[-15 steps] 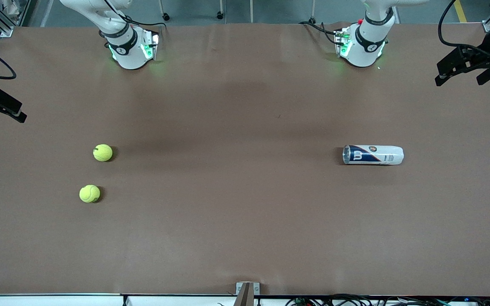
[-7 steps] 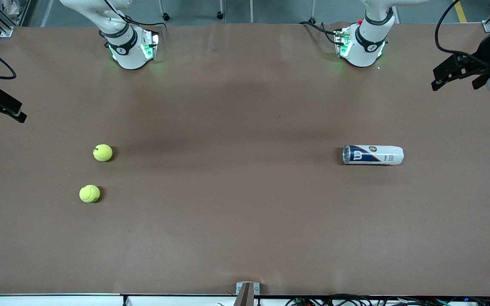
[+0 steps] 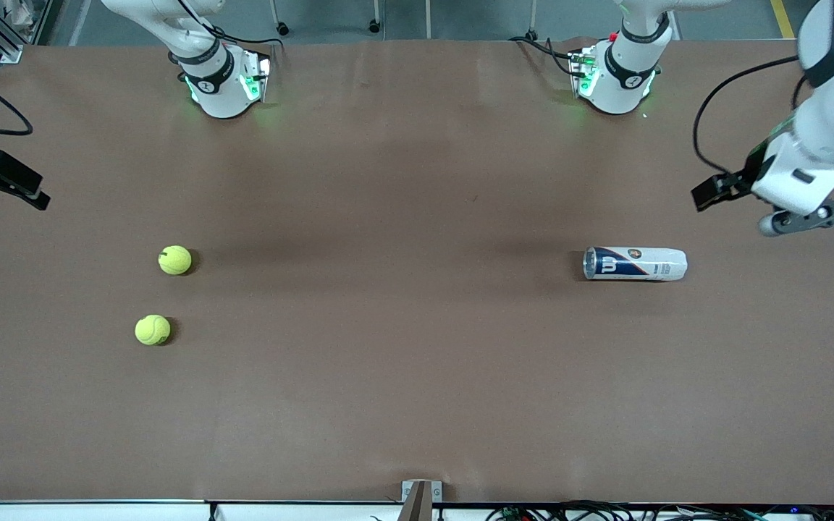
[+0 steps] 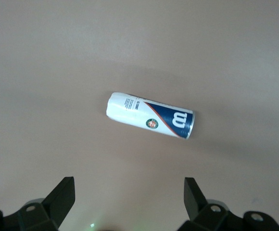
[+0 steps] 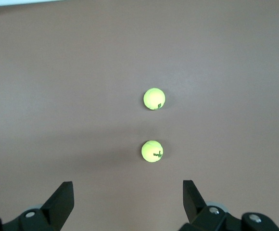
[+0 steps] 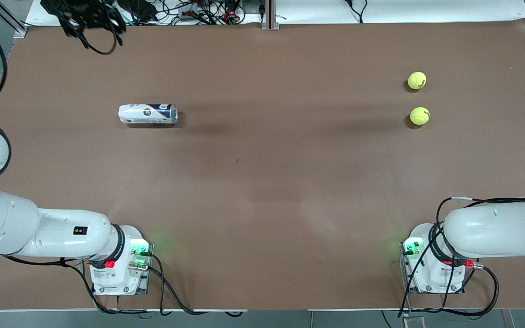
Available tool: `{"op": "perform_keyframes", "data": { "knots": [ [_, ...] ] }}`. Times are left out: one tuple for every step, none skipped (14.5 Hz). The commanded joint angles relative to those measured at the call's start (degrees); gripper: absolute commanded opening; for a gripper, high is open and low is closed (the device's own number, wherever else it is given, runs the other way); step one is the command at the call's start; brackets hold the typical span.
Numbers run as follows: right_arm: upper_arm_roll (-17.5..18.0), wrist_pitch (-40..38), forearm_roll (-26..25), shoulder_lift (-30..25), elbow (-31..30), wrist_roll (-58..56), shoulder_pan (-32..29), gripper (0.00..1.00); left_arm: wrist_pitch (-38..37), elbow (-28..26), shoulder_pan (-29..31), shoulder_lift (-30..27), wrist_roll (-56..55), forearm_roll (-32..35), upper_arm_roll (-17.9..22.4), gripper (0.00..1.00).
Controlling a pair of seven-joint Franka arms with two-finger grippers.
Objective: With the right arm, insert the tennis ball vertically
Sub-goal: 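Move the left gripper toward the white tennis can while the right gripper reaches the balls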
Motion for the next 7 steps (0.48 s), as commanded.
{"op": "perform_keyframes", "data": {
  "knots": [
    [-0.23, -0.18, 0.49, 4.41, 0.74, -0.71, 1.35, 1.00, 8.51, -12.92, 2.40, -6.87, -5.13, 1.18, -0.15, 1.00],
    [-0.32, -0.01, 0.40, 5.46, 0.83, -0.72, 1.62, 1.00, 11.59, -16.53, 3.72, -8.19, -6.36, 1.18, -0.24, 1.00],
    [-0.24, 0.08, 0.57, 5.73, 0.74, -0.28, 1.53, 1.00, 14.06, -19.70, 5.30, -9.25, -7.94, 1.18, -0.24, 1.00],
    [-0.23, 0.08, 0.57, 6.00, 0.74, -0.10, 1.44, 1.00, 16.52, -22.16, 6.36, -9.60, -9.96, 1.18, -0.24, 1.00],
    [-0.23, 0.17, 0.57, 7.83, 0.57, -0.01, 1.62, 1.00, 17.93, -23.15, 6.98, -9.43, -12.59, 1.18, -0.24, 1.00],
    [-0.23, 0.00, 0.23, 9.85, 0.91, -0.27, 1.70, 1.00, 19.17, -23.42, 7.68, -8.39, -17.40, 1.09, -0.24, 1.00],
    [-0.32, 0.26, 0.05, 10.04, 0.83, -0.71, 1.79, 1.00, 20.31, -23.42, 7.68, -6.38, -23.02, 1.09, -0.32, 1.00]
  ]
}}
